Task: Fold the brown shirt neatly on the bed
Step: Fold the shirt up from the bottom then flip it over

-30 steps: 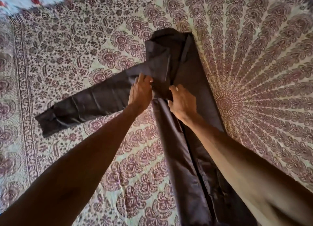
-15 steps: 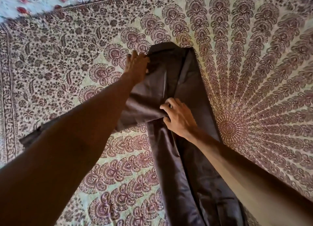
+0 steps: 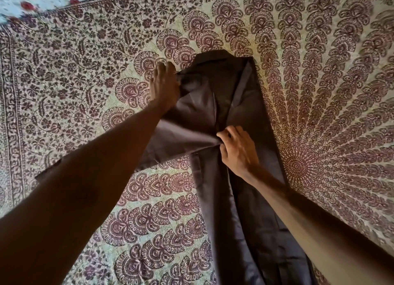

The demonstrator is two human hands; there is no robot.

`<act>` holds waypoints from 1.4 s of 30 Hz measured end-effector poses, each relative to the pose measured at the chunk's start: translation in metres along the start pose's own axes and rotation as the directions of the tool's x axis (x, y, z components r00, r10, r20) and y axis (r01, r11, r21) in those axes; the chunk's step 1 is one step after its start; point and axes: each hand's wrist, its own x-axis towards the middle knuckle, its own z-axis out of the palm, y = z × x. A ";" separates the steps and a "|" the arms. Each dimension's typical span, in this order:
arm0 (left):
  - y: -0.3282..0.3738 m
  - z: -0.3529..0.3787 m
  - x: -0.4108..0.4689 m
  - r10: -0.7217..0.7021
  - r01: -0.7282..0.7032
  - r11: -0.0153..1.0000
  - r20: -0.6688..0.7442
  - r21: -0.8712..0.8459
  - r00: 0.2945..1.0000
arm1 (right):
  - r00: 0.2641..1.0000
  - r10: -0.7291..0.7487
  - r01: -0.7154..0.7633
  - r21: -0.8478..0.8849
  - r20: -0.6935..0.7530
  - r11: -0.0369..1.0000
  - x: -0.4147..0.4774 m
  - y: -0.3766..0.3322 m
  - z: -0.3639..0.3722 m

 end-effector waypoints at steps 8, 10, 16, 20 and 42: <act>-0.006 0.012 -0.044 0.063 -0.047 0.983 0.085 -0.179 0.994 | 1.000 0.014 -0.015 -0.034 -0.016 0.999 -0.011 -0.009 -0.007; 0.001 0.012 -0.040 0.113 -0.095 0.980 0.099 -0.172 0.989 | 0.998 -0.027 0.023 -0.072 -0.049 0.997 -0.011 -0.008 -0.008; 0.033 0.004 -0.016 0.035 -0.021 0.983 0.075 -0.180 0.997 | 0.990 0.047 -0.061 -0.101 -0.132 0.993 -0.016 -0.010 -0.007; 0.027 0.005 -0.027 0.037 -0.001 0.983 0.195 -0.185 0.980 | 0.984 0.164 -0.170 -0.115 -0.064 0.979 -0.018 -0.016 -0.007; -0.109 -0.081 -0.165 -0.021 0.495 0.774 0.766 -0.394 0.643 | 0.432 0.329 -0.659 0.543 0.839 -0.520 0.003 -0.170 -0.004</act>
